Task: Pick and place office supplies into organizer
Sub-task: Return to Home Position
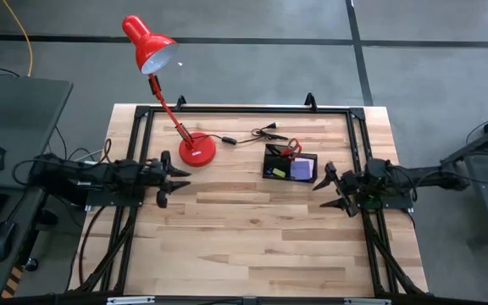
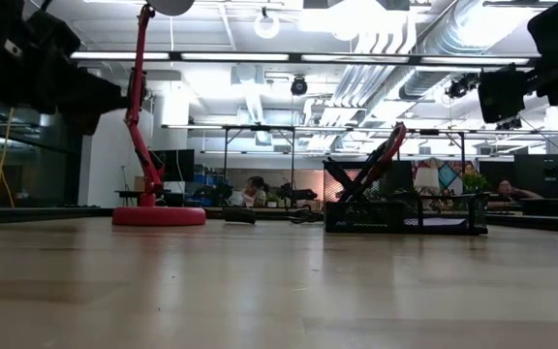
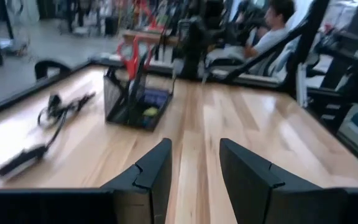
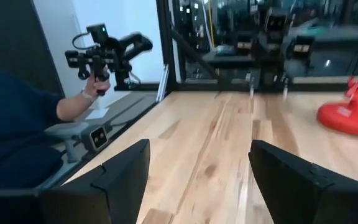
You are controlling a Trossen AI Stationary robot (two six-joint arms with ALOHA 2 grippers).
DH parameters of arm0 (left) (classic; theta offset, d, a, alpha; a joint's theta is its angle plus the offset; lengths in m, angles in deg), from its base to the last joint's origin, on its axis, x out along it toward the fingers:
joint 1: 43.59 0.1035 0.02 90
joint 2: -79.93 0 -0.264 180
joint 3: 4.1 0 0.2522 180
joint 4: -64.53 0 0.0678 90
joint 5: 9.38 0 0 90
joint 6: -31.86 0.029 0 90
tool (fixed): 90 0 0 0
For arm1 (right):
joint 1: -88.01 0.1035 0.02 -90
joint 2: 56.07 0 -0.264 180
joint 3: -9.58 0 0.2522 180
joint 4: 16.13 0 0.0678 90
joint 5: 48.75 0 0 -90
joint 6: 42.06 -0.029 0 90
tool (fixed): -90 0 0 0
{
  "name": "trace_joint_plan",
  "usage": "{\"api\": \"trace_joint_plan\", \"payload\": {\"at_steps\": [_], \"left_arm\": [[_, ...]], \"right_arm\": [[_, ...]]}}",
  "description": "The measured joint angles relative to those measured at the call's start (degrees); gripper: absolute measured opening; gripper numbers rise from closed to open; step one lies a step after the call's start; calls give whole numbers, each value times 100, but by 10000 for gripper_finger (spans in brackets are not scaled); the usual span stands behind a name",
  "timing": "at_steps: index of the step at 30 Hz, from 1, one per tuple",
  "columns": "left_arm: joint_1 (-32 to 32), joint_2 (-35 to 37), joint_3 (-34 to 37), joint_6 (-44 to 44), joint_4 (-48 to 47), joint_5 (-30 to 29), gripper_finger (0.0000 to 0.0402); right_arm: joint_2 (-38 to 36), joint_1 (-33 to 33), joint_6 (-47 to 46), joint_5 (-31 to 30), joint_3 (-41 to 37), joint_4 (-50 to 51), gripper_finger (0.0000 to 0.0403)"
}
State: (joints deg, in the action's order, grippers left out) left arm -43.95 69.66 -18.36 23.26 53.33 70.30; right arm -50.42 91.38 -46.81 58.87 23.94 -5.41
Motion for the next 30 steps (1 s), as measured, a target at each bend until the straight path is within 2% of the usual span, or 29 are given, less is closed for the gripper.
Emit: {"api": "trace_joint_plan", "payload": {"at_steps": [4,9,19,30], "left_arm": [[-2,237,-6,121,-24,45,122],[-2,166,-6,126,-20,58,122],[-2,102,-6,69,-18,67,122],[-2,102,-6,80,-15,67,122]], "right_arm": [[-290,-55,179,32,2,-1,266],[-345,-76,175,12,7,12,266],[-339,-76,-1560,-213,9,41,266],[-339,-76,-1773,-211,9,43,266]]}}
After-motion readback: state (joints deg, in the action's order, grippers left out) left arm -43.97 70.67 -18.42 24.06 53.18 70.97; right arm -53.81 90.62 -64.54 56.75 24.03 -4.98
